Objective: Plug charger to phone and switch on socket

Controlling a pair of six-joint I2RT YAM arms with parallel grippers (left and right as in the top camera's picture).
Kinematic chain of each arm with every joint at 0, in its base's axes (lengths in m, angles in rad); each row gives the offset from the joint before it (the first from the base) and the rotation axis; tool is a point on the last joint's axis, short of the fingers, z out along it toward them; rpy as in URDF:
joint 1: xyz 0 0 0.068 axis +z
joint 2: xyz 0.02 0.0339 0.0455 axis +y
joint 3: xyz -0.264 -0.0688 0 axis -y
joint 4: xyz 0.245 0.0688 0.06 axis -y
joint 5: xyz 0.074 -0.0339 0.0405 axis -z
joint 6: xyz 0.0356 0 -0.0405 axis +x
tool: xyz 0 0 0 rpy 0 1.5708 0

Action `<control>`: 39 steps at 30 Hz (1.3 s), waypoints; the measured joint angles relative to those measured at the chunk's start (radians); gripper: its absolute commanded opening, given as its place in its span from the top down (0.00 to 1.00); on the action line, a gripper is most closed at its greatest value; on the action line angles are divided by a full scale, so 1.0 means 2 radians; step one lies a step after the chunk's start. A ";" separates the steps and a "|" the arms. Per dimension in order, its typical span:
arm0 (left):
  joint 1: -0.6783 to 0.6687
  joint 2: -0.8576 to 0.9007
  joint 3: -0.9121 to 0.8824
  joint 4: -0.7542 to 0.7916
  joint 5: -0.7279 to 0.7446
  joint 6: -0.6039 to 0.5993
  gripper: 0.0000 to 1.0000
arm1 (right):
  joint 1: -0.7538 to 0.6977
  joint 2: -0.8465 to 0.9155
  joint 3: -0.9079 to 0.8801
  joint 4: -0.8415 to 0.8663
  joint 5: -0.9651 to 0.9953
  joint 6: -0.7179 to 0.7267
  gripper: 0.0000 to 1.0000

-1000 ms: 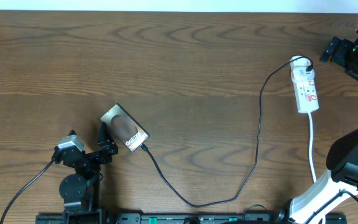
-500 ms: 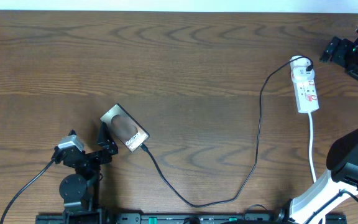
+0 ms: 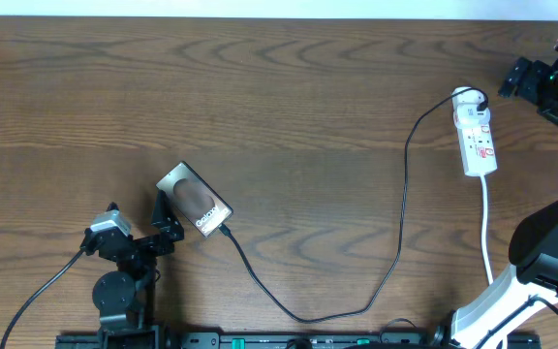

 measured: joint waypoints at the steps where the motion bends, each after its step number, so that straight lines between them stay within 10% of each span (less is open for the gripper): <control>1: 0.000 0.000 0.000 0.000 0.000 0.000 0.05 | 0.000 0.000 0.000 0.000 0.000 0.000 0.01; 18: 0.000 0.000 0.000 0.000 0.000 0.000 0.05 | 0.020 -0.030 -0.030 0.105 0.009 0.005 0.01; 27: 0.000 0.000 0.001 0.000 0.000 0.000 0.05 | 0.152 -0.233 -0.252 0.412 0.009 -0.053 0.01; 39: 0.000 0.000 0.001 -0.001 0.000 0.000 0.05 | 0.213 -0.501 -0.576 0.609 0.009 -0.104 0.01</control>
